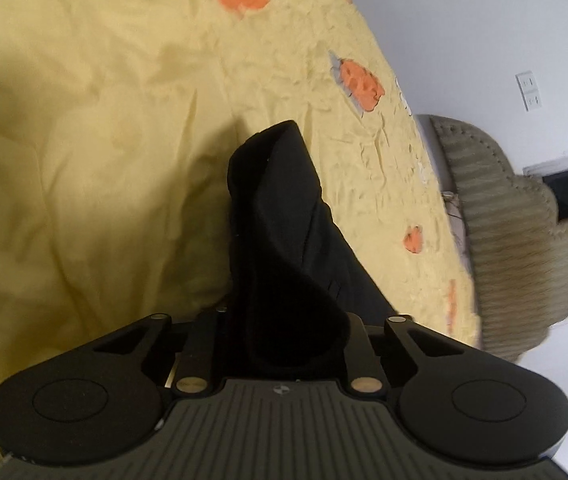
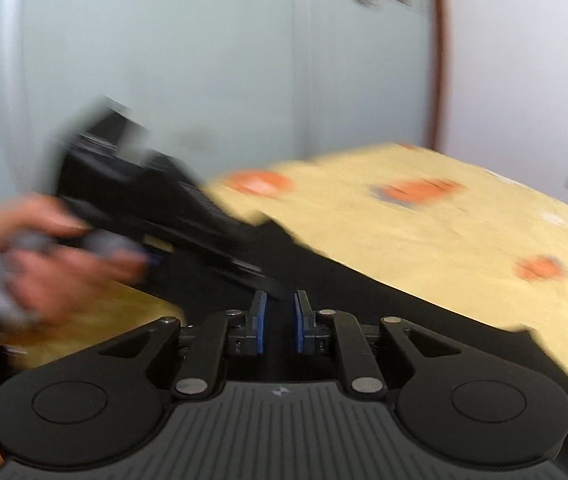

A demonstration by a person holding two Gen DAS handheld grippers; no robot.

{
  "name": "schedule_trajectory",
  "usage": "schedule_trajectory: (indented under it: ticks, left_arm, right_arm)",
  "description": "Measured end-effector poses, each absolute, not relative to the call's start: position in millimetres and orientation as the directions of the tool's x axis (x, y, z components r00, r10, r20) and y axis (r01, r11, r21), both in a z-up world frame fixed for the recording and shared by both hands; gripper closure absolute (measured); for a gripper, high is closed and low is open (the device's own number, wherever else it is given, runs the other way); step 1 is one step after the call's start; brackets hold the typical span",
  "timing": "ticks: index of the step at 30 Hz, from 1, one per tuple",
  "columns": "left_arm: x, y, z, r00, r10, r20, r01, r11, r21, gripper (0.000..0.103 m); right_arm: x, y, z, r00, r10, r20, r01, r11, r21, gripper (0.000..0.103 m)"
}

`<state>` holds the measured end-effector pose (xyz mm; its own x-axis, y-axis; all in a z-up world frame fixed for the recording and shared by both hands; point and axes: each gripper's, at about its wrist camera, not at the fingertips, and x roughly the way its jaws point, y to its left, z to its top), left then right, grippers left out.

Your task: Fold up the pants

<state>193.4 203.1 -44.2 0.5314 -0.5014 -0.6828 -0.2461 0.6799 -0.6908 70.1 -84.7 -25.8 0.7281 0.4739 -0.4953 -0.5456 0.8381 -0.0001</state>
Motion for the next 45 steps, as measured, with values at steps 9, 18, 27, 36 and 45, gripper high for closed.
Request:
schedule_trajectory:
  ticks: [9,18,27,36,45]
  left_arm:
    - [164.8,178.1,-14.0,0.611,-0.314,-0.727,-0.181,0.838,-0.515,0.083]
    - [134.0,126.8,46.2,0.695,-0.22,-0.685,-0.076,0.924,-0.374,0.085]
    - [105.5,34.1,88.6,0.736,-0.244,-0.631,0.082,0.958,-0.275,0.084]
    - [86.5,-67.1,92.2,0.727,-0.296,-0.62,0.228,0.955,-0.188,0.083]
    - [68.7,-176.6,57.9,0.66,-0.377,-0.65,0.37,0.916,-0.156,0.077]
  right_arm:
    - [83.2,-79.5,-50.4,0.685,0.475,-0.552,-0.53,0.845,0.069,0.09]
    - [65.9,-168.9,-35.0,0.72,0.465,-0.515,-0.42,0.883,0.21,0.09]
    - [42.9,-185.2,-2.9,0.726,0.627,-0.284,-0.512,0.768,0.385,0.09]
    - [21.1,-268.3,-7.9,0.803,0.552,-0.223,-0.392,0.772,0.501,0.09]
    - [-4.0,-359.3,-38.6,0.868,0.423,-0.26,-0.207,0.784,0.585,0.09]
